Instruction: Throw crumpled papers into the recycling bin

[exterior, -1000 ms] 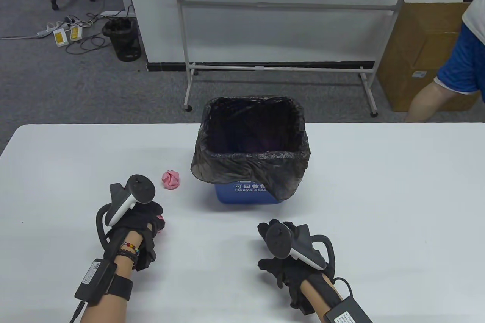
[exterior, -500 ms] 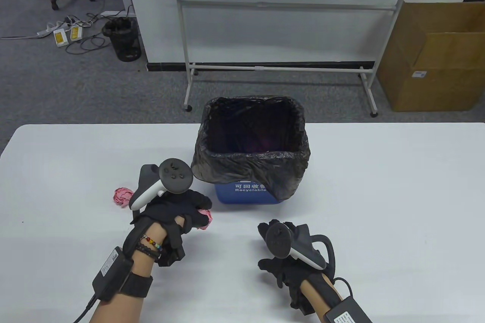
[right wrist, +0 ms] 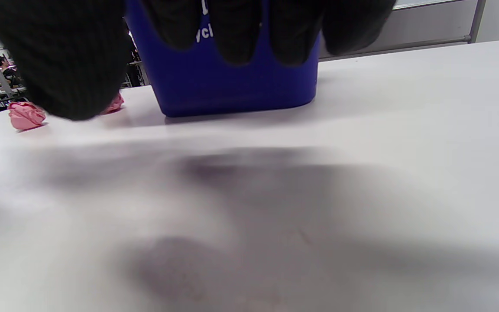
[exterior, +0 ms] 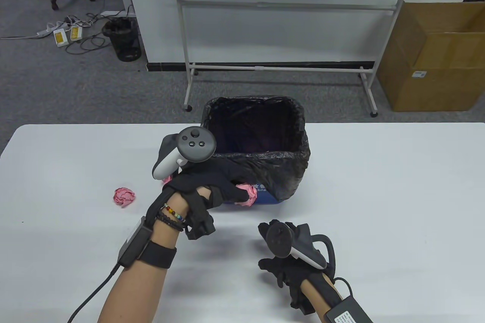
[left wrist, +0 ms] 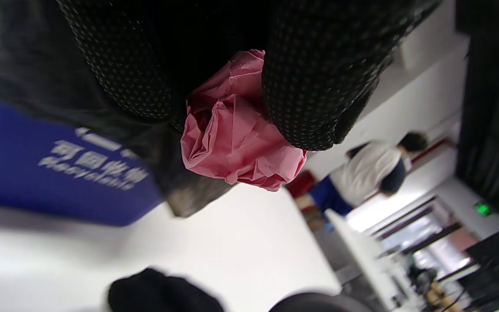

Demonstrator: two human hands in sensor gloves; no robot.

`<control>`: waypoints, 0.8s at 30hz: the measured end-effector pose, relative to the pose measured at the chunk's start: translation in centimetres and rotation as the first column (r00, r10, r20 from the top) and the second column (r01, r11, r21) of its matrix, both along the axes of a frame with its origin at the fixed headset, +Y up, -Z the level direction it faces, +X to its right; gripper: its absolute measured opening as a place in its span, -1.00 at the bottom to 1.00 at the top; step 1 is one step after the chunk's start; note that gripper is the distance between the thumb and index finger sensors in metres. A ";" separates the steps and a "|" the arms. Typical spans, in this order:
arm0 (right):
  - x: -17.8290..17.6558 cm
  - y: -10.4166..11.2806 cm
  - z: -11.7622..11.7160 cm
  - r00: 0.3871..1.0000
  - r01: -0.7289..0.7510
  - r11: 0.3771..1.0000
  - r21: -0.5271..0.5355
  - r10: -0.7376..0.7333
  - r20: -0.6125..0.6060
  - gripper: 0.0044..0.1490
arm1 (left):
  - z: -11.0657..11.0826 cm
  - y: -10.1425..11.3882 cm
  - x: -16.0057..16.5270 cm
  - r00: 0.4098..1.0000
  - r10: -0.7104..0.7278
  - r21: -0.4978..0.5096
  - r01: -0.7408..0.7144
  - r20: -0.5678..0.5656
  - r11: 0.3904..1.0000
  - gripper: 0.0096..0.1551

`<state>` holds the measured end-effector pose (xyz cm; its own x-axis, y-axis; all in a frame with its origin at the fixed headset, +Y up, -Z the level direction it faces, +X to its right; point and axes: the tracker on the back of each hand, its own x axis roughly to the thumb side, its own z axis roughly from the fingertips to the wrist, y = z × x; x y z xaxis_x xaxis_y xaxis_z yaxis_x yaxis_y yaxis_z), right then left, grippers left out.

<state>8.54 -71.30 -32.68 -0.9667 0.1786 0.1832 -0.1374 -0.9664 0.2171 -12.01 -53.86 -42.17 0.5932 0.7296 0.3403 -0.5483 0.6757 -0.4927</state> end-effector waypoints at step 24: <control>0.2 0.4 0.0 1.000 0.016 1.000 0.007 -0.016 0.001 0.17 | -3.9 1.8 -0.3 0.916 0.078 0.416 0.102 -0.394 0.904 -0.15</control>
